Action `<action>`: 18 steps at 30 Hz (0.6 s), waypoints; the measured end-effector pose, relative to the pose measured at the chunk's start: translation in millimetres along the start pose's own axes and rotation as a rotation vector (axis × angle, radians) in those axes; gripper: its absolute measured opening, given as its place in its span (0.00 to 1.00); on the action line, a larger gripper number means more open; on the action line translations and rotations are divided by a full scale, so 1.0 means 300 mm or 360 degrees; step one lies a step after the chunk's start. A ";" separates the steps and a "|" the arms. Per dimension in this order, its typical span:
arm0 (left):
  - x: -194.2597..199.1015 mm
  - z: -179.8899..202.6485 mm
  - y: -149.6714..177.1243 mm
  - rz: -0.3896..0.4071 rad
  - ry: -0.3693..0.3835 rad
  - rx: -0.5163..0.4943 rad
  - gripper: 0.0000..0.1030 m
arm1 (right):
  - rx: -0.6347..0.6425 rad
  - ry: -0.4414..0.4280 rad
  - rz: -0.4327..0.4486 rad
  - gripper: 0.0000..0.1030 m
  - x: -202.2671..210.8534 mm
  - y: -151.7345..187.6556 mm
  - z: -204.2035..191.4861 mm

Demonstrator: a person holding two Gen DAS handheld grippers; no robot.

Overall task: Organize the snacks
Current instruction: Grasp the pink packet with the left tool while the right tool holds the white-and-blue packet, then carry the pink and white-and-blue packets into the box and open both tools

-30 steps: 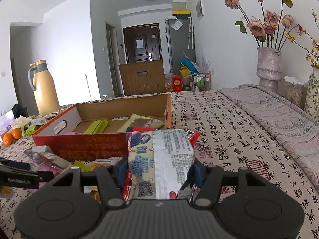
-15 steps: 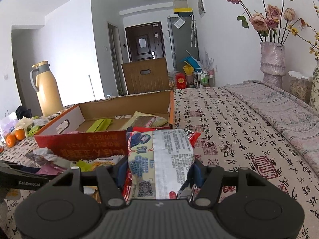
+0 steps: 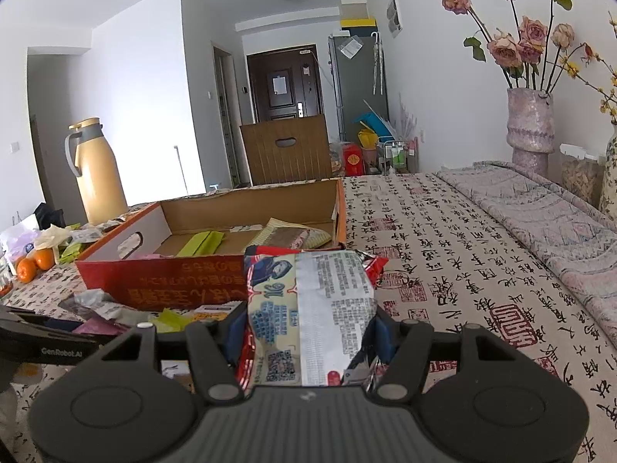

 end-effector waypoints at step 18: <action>0.262 -0.013 -0.091 0.0325 0.0053 0.0057 0.60 | 0.0037 -0.0024 0.0090 0.60 0.082 -0.045 -0.059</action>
Point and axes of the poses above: each gripper's, at about its wrist camera, not at the fingertips, and x roughly against the way its jaws point, z to its right, y to its underside, the point moved 5 cm from there along -x, roughly the way its jaws point, and after that the axes turned 9 degrees about x, right-handed, at the moved point
